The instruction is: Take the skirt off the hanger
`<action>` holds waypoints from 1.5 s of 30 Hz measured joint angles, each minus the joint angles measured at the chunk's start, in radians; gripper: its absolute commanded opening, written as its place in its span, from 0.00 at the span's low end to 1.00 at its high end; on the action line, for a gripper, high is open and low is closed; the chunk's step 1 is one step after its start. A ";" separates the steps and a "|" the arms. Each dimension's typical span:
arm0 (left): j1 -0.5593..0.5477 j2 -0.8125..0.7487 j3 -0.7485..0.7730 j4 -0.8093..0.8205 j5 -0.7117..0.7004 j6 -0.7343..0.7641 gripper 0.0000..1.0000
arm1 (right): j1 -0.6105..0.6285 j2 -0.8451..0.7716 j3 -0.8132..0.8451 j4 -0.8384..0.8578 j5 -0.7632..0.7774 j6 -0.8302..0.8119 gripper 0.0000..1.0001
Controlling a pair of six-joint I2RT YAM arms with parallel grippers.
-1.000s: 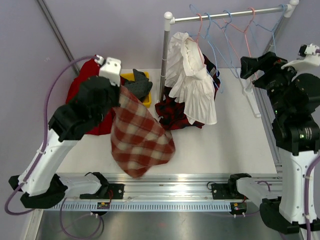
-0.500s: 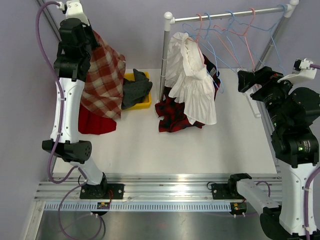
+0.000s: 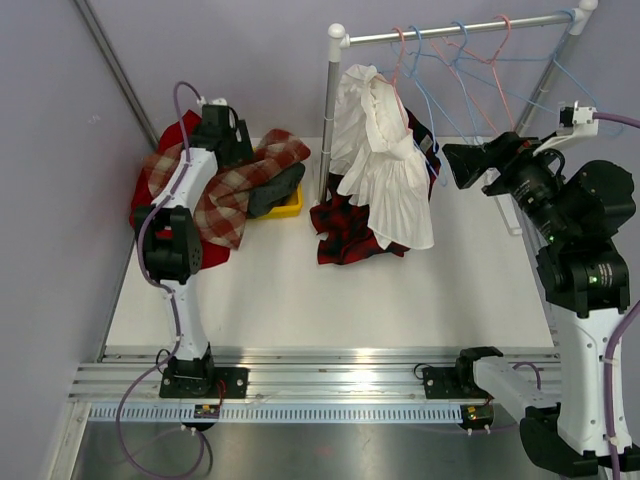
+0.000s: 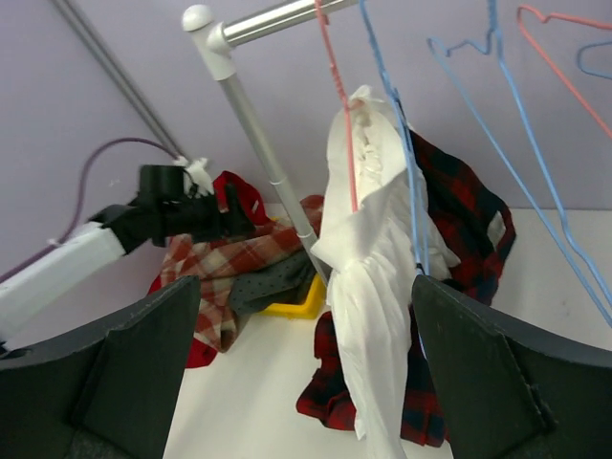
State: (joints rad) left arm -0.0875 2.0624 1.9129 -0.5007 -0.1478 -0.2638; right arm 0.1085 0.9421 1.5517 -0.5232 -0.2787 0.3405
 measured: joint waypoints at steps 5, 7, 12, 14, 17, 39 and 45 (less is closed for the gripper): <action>0.011 -0.036 -0.180 -0.018 0.006 -0.049 0.99 | 0.000 0.080 0.055 0.048 -0.067 0.003 1.00; 0.011 -0.152 -0.252 -0.024 0.008 -0.063 0.99 | 0.000 0.121 0.079 0.064 -0.074 0.005 0.99; -0.008 -0.665 -0.449 0.035 0.037 -0.075 0.99 | 0.000 0.267 0.148 0.116 -0.074 0.005 0.99; -0.023 -0.863 -0.518 0.060 0.042 -0.074 0.99 | 0.000 0.333 0.167 0.130 -0.073 0.005 1.00; -0.084 -1.125 -0.641 0.093 0.053 -0.072 0.99 | 0.000 0.418 0.192 0.143 -0.071 0.005 0.99; -0.130 -1.513 -1.073 -0.099 0.183 -0.115 0.99 | 0.000 0.632 0.241 0.203 -0.072 0.022 0.15; -0.130 -1.513 -1.073 -0.095 0.211 -0.114 0.99 | 0.003 0.645 0.274 0.192 -0.089 0.012 0.00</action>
State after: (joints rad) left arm -0.2180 0.5495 0.8402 -0.5961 0.0635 -0.3779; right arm 0.1112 1.5871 1.8259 -0.3313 -0.3676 0.3527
